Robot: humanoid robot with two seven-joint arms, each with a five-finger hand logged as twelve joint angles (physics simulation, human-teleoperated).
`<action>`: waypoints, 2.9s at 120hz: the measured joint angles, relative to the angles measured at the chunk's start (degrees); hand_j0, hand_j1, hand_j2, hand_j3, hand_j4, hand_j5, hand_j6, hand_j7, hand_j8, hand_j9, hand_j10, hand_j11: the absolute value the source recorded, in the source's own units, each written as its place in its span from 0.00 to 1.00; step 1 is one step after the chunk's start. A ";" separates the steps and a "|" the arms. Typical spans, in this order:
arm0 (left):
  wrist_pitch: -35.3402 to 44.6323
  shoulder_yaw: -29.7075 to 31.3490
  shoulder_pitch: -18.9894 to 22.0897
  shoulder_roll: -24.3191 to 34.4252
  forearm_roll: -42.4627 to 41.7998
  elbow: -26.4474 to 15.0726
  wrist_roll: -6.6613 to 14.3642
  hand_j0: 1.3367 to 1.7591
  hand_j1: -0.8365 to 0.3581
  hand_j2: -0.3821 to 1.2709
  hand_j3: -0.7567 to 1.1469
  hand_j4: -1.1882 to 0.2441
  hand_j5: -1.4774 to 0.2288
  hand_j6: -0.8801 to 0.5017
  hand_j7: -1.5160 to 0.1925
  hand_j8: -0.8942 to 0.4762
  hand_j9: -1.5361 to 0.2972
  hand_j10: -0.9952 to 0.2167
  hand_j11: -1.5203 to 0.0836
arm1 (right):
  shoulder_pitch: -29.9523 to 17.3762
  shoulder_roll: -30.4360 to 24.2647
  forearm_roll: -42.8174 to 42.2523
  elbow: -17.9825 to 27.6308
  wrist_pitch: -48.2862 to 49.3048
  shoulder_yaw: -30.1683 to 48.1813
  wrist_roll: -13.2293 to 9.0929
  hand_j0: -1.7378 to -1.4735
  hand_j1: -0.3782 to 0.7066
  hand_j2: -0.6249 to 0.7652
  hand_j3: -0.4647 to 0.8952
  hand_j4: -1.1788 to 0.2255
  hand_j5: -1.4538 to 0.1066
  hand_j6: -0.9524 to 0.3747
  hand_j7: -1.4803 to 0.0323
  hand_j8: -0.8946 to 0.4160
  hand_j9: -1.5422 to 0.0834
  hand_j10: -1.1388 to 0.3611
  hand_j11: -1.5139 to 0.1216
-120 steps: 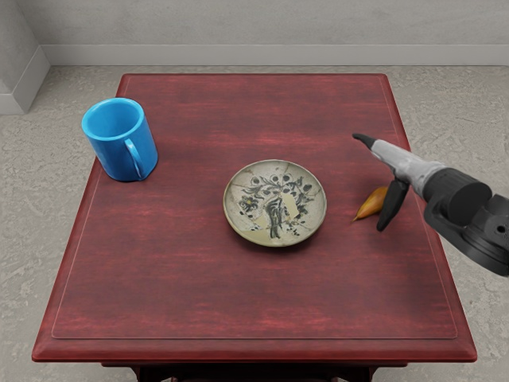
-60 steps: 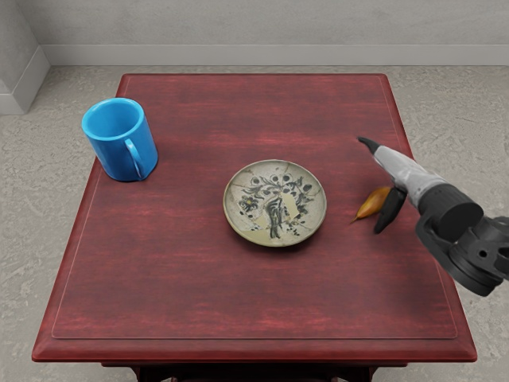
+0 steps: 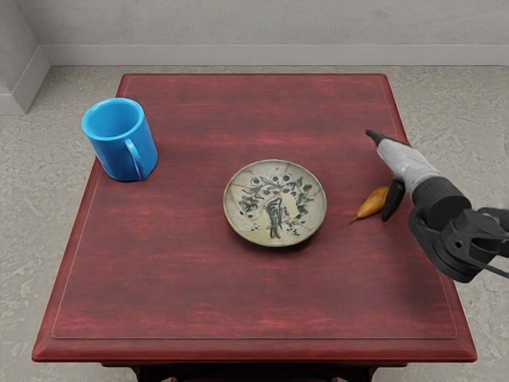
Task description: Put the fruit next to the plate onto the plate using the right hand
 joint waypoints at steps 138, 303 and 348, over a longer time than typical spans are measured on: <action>0.00 0.00 0.01 0.00 0.00 0.00 0.00 0.76 0.99 0.23 0.40 0.83 0.87 0.64 0.89 0.65 0.84 0.82 0.95 | -1.40 3.17 1.86 -0.18 -0.49 0.05 -0.02 0.30 0.55 0.39 0.34 0.49 0.55 0.36 0.57 0.41 0.57 0.44 0.55; 0.00 0.00 0.08 0.00 0.00 0.00 0.00 0.76 0.99 0.23 0.40 0.83 0.87 0.64 0.89 0.65 0.84 0.82 0.95 | 1.81 -2.49 11.12 -0.17 0.61 10.77 0.05 0.31 0.64 0.73 0.34 0.31 0.30 0.28 0.33 0.34 0.33 0.34 0.29; 0.00 0.01 0.08 0.00 0.00 0.00 0.00 0.76 0.99 0.23 0.40 0.83 0.87 0.64 0.89 0.65 0.84 0.82 0.95 | 4.46 6.36 12.80 0.33 2.14 12.63 0.06 0.30 0.65 0.76 0.34 0.33 0.27 0.29 0.33 0.34 0.32 0.34 0.29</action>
